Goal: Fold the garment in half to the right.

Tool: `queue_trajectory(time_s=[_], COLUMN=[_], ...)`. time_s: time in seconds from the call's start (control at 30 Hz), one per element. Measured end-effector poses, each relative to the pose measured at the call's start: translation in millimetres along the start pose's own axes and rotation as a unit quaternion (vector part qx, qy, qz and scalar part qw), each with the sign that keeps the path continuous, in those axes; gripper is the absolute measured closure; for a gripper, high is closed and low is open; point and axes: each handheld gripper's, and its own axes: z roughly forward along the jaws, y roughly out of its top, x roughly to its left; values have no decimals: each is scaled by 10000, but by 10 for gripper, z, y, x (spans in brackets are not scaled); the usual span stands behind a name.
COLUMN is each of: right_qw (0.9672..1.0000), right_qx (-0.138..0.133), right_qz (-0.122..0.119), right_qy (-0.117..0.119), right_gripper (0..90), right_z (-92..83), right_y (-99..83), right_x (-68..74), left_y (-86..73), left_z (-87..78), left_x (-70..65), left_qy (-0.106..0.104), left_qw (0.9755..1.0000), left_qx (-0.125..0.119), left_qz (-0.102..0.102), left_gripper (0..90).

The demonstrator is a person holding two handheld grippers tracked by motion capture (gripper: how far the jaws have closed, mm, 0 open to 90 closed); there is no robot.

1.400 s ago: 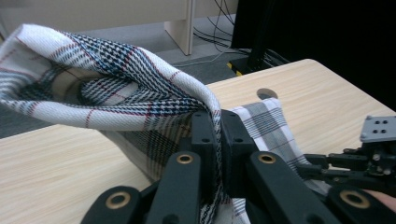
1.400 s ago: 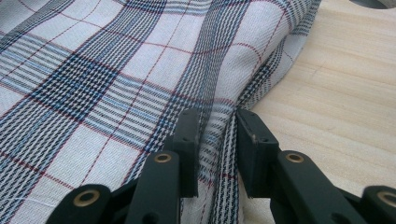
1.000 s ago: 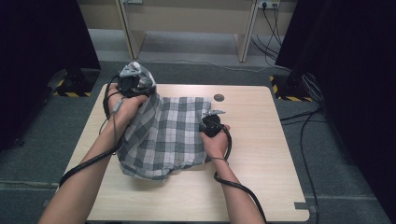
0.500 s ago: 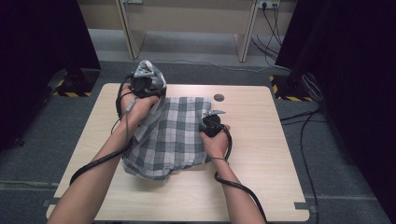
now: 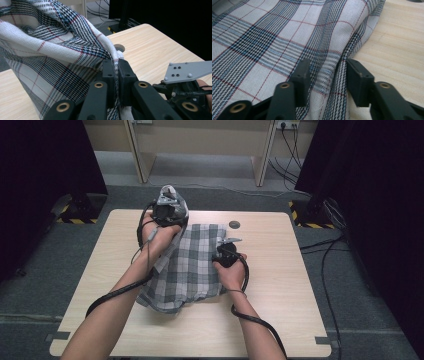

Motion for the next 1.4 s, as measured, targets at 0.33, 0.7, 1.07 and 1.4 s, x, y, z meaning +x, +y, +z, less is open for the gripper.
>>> queue_trajectory(time_s=[0.33,0.7,1.07,1.4], right_qw=[9999,9999,9985,9907], right_qx=[-121,-70,-539,-1324], right_qz=[13,-120,22,-139], right_qy=[-14,44,54,287], right_gripper=[613,734,608,473], right_z=[-158,-168,-454,-995], right_y=[-12,-83,53,589], right_x=[-40,-41,-77,-51], left_y=[-31,-80,-139,-197], left_z=[99,243,375,487], left_x=[-82,-192,-298,-377], left_qy=[-80,-164,-209,-231], left_qw=[10000,9999,9998,9996], left_qx=[26,15,77,143], left_qz=[21,-26,12,56], left_gripper=[850,850,850,849])
